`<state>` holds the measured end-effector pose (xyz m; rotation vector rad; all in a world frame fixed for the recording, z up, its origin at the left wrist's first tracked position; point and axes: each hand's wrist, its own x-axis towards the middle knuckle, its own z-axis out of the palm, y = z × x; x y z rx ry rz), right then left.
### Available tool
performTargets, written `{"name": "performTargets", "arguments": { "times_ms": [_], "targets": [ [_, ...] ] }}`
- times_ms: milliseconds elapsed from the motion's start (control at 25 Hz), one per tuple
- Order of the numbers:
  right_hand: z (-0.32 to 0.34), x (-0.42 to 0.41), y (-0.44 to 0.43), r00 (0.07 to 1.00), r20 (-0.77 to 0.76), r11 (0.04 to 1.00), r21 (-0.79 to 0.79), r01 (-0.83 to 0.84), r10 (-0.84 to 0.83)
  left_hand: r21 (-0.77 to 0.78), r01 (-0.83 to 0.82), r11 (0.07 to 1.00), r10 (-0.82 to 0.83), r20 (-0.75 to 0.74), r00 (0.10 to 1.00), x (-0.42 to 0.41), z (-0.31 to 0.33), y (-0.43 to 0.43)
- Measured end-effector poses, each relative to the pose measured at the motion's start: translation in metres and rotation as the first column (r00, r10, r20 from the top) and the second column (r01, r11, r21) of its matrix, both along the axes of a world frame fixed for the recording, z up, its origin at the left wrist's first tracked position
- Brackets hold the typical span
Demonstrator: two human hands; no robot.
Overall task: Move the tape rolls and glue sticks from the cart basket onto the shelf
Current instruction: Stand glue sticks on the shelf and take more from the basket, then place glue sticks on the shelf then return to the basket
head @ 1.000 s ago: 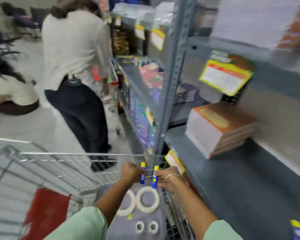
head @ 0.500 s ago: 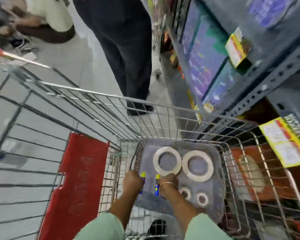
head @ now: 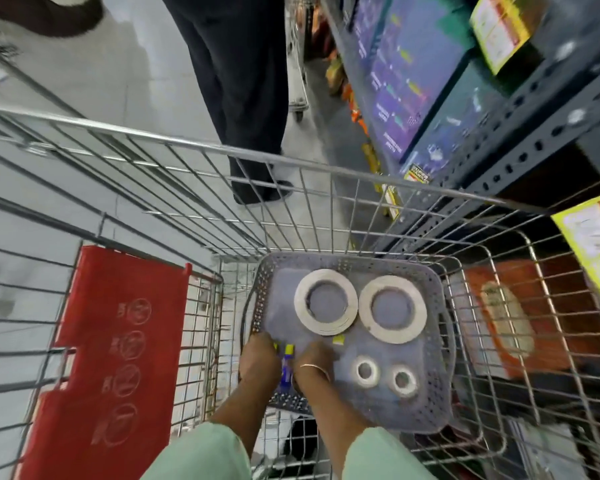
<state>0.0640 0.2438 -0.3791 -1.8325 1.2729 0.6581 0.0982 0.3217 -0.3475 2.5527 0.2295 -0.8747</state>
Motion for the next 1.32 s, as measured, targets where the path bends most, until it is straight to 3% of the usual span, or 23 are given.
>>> {"name": "performTargets", "arguments": {
  "times_ms": [120,200,320,480,600,680,760,840,920,1040,1120,1320],
  "targets": [
    [0.032,0.003,-0.014,0.999,0.053,0.999,-0.041,-0.011,0.013,0.019,-0.019,1.000,0.019,-0.005,1.000,0.005,0.035,-0.002],
    [0.072,0.010,-0.033,0.993,0.050,0.990,-0.093,-0.104,0.109,0.001,0.034,0.999,-0.034,0.010,0.999,0.013,0.069,-0.008],
    [0.158,0.014,-0.071,0.960,0.235,0.986,-0.100,-0.132,0.152,-0.113,0.147,0.983,-0.139,0.070,0.988,0.026,0.130,-0.035],
    [0.291,-0.024,-0.147,0.847,0.531,0.996,-0.054,0.068,-0.029,-0.293,0.331,0.897,-0.258,0.262,0.930,0.021,0.249,-0.123],
    [0.366,-0.072,-0.216,0.672,0.711,0.949,-0.023,0.315,-0.206,-0.477,0.454,0.753,-0.244,0.438,0.865,-0.020,0.335,-0.207],
    [0.400,-0.115,-0.262,0.590,0.756,0.901,-0.001,0.434,-0.283,-0.538,0.529,0.656,-0.302,0.455,0.838,-0.060,0.367,-0.258],
    [0.427,-0.177,-0.307,0.567,0.748,0.816,-0.058,0.575,-0.346,-0.613,0.542,0.576,-0.388,0.378,0.840,-0.109,0.387,-0.306],
    [0.438,-0.239,-0.341,0.613,0.687,0.747,-0.151,0.647,-0.391,-0.665,0.547,0.509,-0.496,0.292,0.818,-0.156,0.392,-0.341],
    [0.430,-0.293,-0.362,0.673,0.593,0.667,-0.284,0.688,-0.442,-0.643,0.591,0.487,-0.600,0.245,0.761,-0.204,0.389,-0.363],
    [0.407,-0.340,-0.371,0.710,0.480,0.525,-0.479,0.704,-0.514,-0.569,0.679,0.463,-0.662,0.287,0.692,-0.251,0.363,-0.380],
    [0.396,-0.351,-0.370,0.765,0.419,0.534,-0.550,0.642,-0.489,-0.533,0.719,0.447,-0.669,0.334,0.664,-0.272,0.345,-0.385],
    [0.373,-0.348,-0.376,0.820,0.319,0.650,-0.500,0.572,-0.475,-0.405,0.771,0.491,-0.678,0.378,0.631,-0.296,0.339,-0.387]
  ]
}}
